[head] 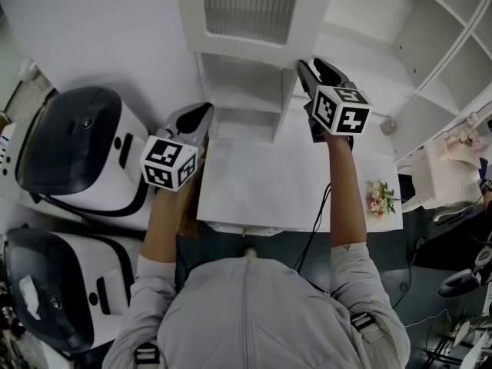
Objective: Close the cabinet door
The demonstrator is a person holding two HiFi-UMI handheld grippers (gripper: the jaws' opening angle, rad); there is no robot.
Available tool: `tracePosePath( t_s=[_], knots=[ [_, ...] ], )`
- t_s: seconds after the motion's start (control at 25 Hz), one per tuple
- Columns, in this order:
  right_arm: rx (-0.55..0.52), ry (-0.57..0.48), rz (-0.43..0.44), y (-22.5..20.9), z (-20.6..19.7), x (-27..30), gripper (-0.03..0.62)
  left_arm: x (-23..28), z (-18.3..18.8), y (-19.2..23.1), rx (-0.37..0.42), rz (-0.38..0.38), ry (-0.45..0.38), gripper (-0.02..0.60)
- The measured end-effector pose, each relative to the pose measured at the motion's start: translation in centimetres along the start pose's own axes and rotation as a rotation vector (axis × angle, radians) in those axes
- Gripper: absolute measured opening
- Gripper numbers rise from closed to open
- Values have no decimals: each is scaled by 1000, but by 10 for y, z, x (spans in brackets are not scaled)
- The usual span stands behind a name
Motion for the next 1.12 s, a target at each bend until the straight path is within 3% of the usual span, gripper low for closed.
tracePosePath(
  t_s=[0.6,1.12],
  knots=[
    [-49,11,30,-17,3,30,127,35,2,7,4,27,-2,18],
    [-56,33,6,-21,6,45,114,27,-2,15,-5,54,9,18]
  ],
)
Point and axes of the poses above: the fingertips, and each gripper's own axes: x forward along the fingers, y to its left, z out of its top, the point moved 7 cm from there along -x, backward along the fingers, and after that the axes turned 7 degrees about x, right-handed, at the moved point
